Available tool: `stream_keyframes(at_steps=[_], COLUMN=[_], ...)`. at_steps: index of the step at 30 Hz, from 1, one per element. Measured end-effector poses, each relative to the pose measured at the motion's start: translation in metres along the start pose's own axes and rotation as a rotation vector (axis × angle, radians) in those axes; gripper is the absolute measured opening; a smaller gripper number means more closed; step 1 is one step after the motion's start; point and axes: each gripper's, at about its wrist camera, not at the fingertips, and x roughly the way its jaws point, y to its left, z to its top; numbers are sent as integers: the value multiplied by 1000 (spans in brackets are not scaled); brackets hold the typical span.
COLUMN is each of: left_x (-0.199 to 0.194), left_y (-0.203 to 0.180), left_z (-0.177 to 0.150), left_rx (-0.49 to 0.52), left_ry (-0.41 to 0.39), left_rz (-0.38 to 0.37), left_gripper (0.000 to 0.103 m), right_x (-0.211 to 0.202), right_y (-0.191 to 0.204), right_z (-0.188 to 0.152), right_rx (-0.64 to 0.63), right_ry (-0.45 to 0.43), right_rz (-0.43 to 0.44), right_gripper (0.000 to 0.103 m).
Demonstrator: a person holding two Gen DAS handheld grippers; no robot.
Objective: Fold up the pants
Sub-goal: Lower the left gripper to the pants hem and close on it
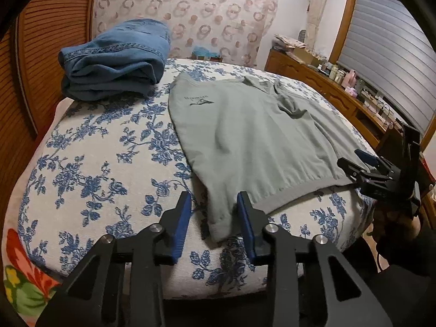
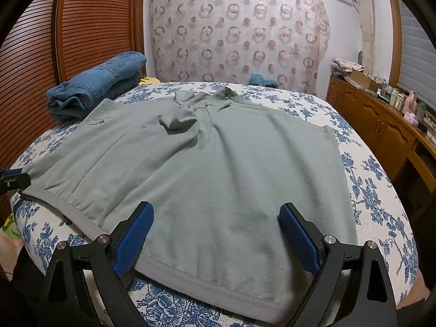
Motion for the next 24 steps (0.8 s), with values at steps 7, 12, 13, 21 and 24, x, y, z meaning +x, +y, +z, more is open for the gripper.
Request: stream_keyframes(at_steps=[7, 12, 13, 21, 24], left_x=[0, -9, -11, -19, -16], left_y=[-5, -16, -21, -56, -73], left_z=[3, 22, 29, 78, 94], left_rx=[-3, 29, 47, 96, 127], left_ry=[-12, -48, -57, -124, -138], left_rz=[-29, -47, -58, -169, -207], left_gripper=[11, 8, 8, 6, 6], right_x=[0, -1, -2, -19, -30], right_y=[-2, -5, -7, -24, -26], right_z=[0, 4, 4, 5, 4], right_rx=[2, -2, -1, 37, 44], right_ry=[3, 21, 22, -37, -73], right_rz=[6, 20, 22, -3, 2], right_gripper=[94, 90, 89, 82, 82])
